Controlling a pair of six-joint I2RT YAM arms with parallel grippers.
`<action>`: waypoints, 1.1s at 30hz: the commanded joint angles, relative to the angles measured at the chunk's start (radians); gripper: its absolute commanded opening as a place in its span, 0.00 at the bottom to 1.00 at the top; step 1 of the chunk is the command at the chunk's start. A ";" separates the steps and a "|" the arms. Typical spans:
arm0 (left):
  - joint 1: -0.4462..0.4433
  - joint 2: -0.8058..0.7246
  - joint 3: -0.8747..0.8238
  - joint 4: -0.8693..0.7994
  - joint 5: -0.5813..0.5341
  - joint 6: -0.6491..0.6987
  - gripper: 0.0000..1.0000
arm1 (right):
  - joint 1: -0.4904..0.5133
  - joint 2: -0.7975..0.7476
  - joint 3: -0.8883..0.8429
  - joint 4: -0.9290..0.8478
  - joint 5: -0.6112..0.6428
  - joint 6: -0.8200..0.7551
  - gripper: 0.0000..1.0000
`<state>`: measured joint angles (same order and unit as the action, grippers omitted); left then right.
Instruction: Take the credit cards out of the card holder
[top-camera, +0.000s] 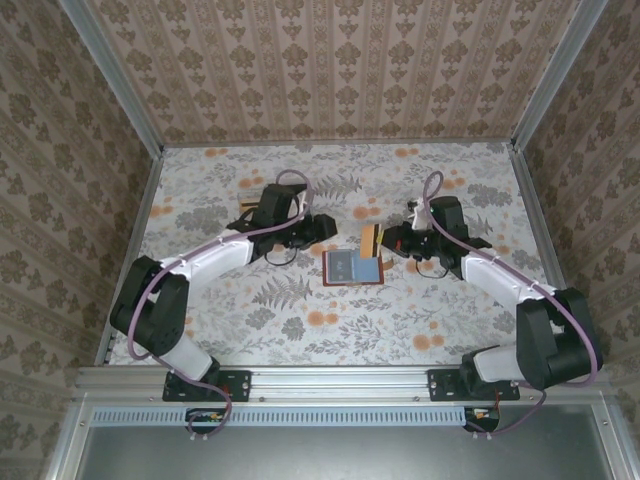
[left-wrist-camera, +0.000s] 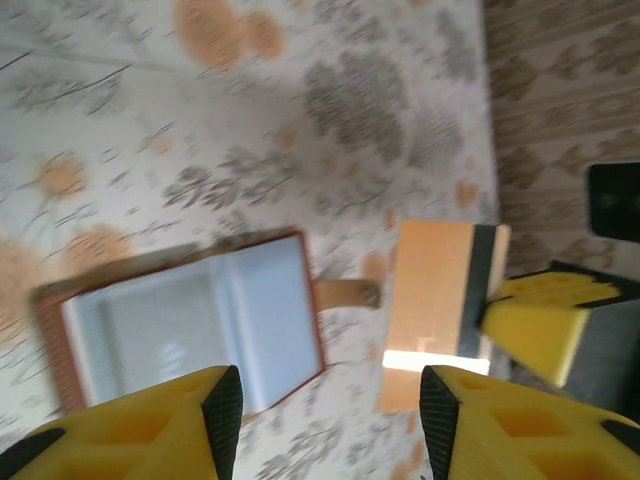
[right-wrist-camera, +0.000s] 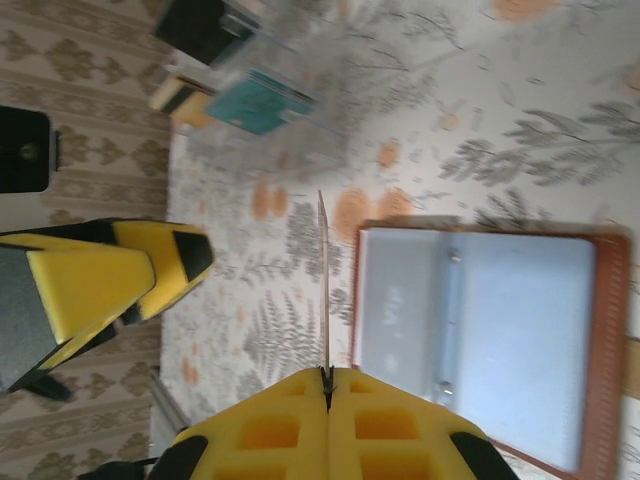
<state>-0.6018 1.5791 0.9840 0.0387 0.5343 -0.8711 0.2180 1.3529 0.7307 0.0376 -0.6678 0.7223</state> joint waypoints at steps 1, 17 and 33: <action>0.003 -0.007 -0.045 0.252 0.103 -0.162 0.52 | 0.004 -0.021 0.028 0.114 -0.083 0.102 0.00; -0.012 0.008 -0.062 0.361 0.179 -0.220 0.40 | 0.052 0.009 0.052 0.299 -0.148 0.212 0.00; -0.024 -0.017 -0.060 0.396 0.207 -0.214 0.15 | 0.058 0.031 0.051 0.313 -0.154 0.208 0.00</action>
<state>-0.6140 1.5791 0.9291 0.3752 0.7006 -1.0882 0.2691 1.3716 0.7589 0.3134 -0.7944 0.9241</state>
